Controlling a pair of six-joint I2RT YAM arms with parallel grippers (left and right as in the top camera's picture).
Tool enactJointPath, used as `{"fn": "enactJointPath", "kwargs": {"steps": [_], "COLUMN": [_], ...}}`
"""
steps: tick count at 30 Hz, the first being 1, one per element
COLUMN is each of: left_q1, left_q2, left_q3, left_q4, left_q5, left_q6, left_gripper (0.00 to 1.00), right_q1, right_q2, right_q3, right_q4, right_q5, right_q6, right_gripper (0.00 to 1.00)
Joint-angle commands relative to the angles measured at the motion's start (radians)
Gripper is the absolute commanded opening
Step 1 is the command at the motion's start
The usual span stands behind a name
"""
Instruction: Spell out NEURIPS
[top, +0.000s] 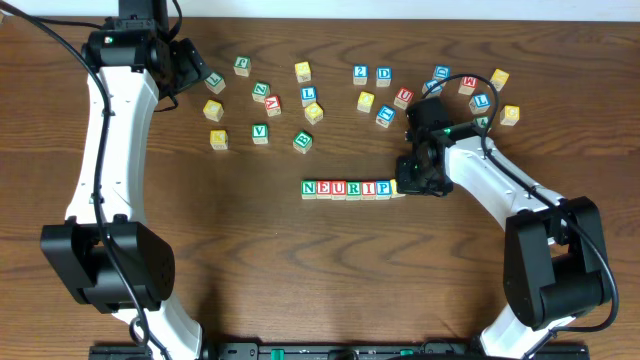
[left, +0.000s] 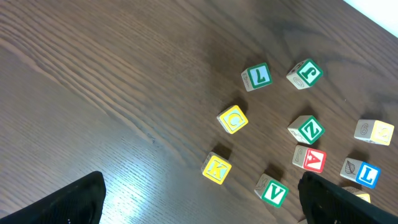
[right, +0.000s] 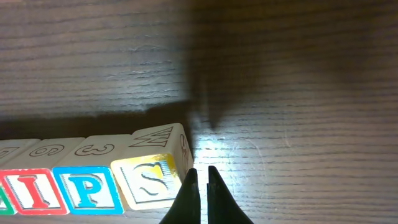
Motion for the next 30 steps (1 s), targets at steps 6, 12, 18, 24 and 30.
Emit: {"fn": "enactJointPath", "kwargs": {"steps": [6, 12, 18, 24, 30], "left_q1": [0.002, 0.002, 0.002, 0.002, 0.002], "left_q2": [0.008, 0.008, 0.008, 0.008, 0.008], "left_q3": [-0.003, -0.003, -0.003, -0.003, -0.003], "left_q4": [-0.003, -0.003, -0.003, -0.003, -0.003], "left_q5": [-0.013, -0.013, -0.013, -0.013, -0.013], "left_q6": [0.006, 0.006, 0.006, 0.006, 0.006], "left_gripper": [0.98, 0.98, 0.98, 0.98, 0.98], "right_q1": [-0.002, -0.001, 0.003, 0.01, 0.011], "right_q2": [0.008, 0.008, 0.008, 0.008, 0.008], "right_q3": [-0.008, -0.008, -0.008, -0.008, -0.008], "right_q4": [-0.005, -0.009, -0.013, -0.013, -0.014], "right_q5": [-0.011, -0.029, -0.03, -0.03, -0.037], "right_q6": [0.013, 0.013, 0.011, 0.01, 0.01], "right_gripper": [0.01, 0.01, 0.01, 0.01, 0.01]}}
